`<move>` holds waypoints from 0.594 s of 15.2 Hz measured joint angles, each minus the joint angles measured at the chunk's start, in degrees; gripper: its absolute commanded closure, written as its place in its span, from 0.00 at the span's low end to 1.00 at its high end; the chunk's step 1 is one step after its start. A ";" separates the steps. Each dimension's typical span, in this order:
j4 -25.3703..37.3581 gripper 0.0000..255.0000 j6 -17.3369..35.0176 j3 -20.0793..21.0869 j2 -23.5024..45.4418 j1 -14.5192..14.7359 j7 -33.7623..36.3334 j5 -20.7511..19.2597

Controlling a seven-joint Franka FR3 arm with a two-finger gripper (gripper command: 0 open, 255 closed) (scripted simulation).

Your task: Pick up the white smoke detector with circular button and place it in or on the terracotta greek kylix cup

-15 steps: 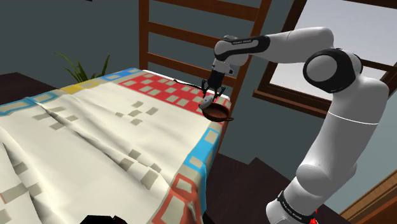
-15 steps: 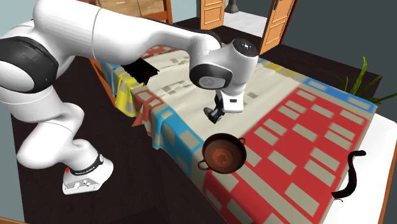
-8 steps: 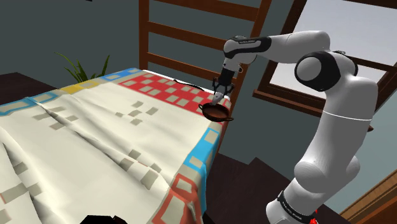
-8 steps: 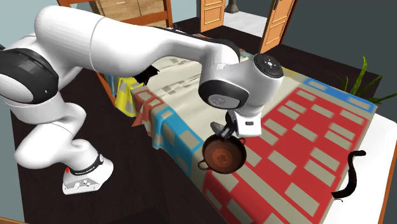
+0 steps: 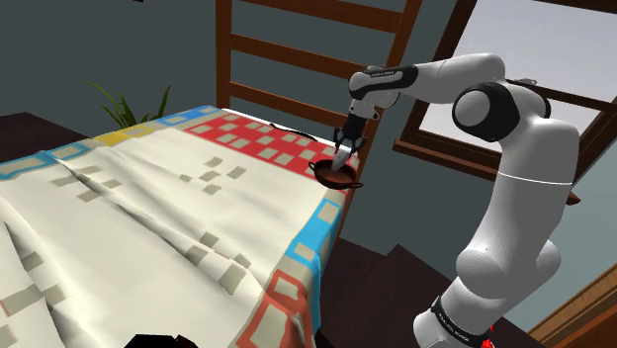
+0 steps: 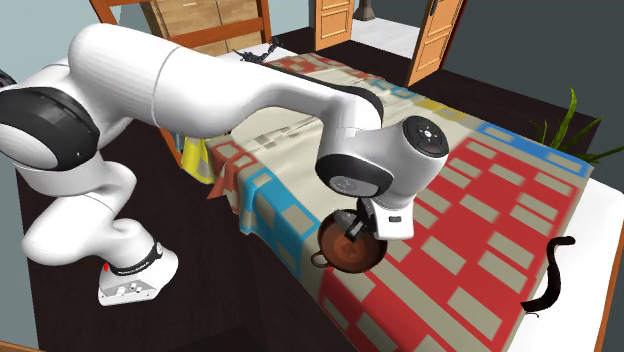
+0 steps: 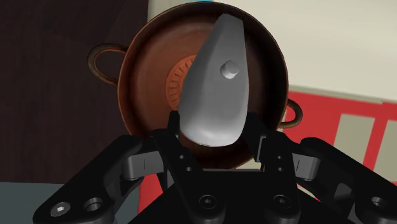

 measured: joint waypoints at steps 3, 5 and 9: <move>-1.08 1.00 1.89 0.04 0.83 0.05 -0.34 0.13; -2.14 1.00 3.47 0.07 1.39 0.07 -0.66 0.25; -3.60 1.00 5.55 0.11 2.04 0.09 -1.08 0.42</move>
